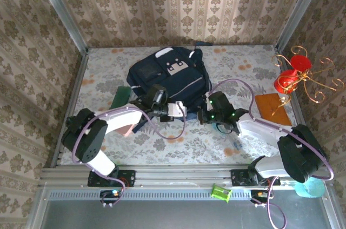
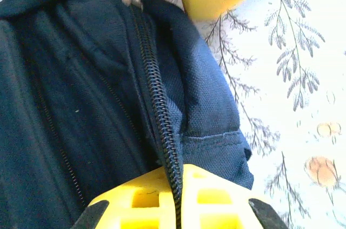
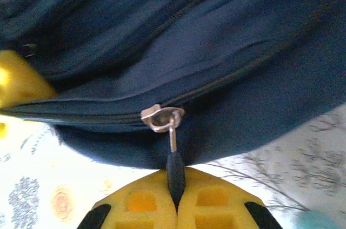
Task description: Pack the student bag
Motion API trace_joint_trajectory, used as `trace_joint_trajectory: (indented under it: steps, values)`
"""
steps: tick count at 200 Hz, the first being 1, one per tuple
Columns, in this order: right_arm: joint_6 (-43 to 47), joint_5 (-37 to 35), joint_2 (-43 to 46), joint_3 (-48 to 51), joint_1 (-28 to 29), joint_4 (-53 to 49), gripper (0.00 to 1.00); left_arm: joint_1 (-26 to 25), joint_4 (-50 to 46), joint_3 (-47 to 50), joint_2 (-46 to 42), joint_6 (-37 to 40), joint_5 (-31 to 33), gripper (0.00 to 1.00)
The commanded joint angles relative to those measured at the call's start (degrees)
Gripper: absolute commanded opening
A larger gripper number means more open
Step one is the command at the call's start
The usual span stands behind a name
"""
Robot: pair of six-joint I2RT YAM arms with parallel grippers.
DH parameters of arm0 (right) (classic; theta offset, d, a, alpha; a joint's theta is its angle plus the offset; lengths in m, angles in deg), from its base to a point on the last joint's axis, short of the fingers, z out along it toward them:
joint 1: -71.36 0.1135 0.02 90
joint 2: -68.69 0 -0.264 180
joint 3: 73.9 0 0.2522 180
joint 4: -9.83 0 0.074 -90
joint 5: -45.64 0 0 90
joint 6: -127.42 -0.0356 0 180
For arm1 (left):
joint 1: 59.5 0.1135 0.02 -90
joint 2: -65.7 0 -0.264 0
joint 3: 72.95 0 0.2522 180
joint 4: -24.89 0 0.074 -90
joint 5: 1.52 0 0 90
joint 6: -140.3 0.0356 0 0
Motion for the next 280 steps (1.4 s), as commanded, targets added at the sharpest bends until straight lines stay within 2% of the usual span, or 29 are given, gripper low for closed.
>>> trace_joint_trajectory:
  steps: [1, 13, 26, 38, 46, 53, 73, 93, 104, 136, 175, 187, 224, 243, 249, 280]
  values:
    - [-1.2, -8.1, 0.0, -2.0, -3.8, -8.8, 0.00, 4.7, -2.3, 2.0, -4.8, 3.3, 0.3, 0.00]
    - [-1.1, -8.2, -0.4, -2.7, -4.1, -8.6, 0.00, 6.8, -2.7, 2.7, -6.4, 3.4, 0.0, 0.01]
    - [-1.1, -5.3, -0.7, -3.3, -3.7, -6.8, 0.00, 9.1, -2.6, 3.3, -7.5, 2.3, 0.0, 0.02]
    - [-1.2, -2.5, -0.9, -3.4, -2.7, -4.1, 0.00, 10.6, -2.4, 3.1, -7.8, 0.6, 1.8, 0.10]
    - [-0.7, -0.3, -1.3, -3.6, -1.7, -2.6, 0.00, 11.0, -2.0, 2.9, -7.9, -0.9, 3.9, 0.18]
    - [-0.2, 1.3, -1.6, -3.8, -0.7, -1.2, 0.00, 10.9, -2.7, 2.7, -8.0, -1.8, 4.4, 0.31]
    - [0.7, 4.5, -1.5, -3.7, 2.2, 2.5, 0.00, 10.7, -4.7, 3.0, -10.8, -5.6, -1.6, 0.57]
    - [1.1, 7.0, -1.0, -3.3, 3.5, 4.9, 0.00, 10.2, -1.6, 5.8, -15.1, -11.5, -8.7, 0.75]
    - [1.4, 8.2, -0.8, -2.8, 4.0, 6.2, 0.00, 8.6, 1.3, 6.8, -16.0, -15.0, -9.4, 0.79]
    - [1.9, 9.7, 0.0, -1.6, 4.9, 9.0, 0.00, 0.8, -1.7, 1.7, -10.6, -15.2, -3.7, 0.76]
    - [1.9, 9.8, 1.5, -0.9, 5.3, 9.3, 0.00, -2.6, -6.0, -6.6, -1.3, -13.3, 0.9, 0.61]
    - [1.8, 9.7, 1.5, -0.6, 5.3, 9.5, 0.00, -3.0, -6.5, -8.1, 0.5, -12.9, 1.0, 0.51]
    - [1.8, 6.3, 3.0, 1.0, 4.9, 7.6, 0.00, -2.1, -9.6, -8.3, 1.8, -10.3, 1.5, 0.23]
    - [1.3, 3.6, 3.2, 1.4, 3.1, 4.8, 0.00, 0.1, -11.2, -6.9, 0.2, -8.5, 0.1, 0.03]
    - [1.0, 2.1, 3.2, 1.2, 2.3, 3.4, 0.00, 0.7, -11.3, -6.3, -0.6, -7.8, -0.3, 0.00]
    - [-0.4, -5.8, 1.6, -1.2, -1.2, -4.2, 0.00, 4.2, -11.9, -1.8, -5.7, -2.3, -5.1, 0.00]
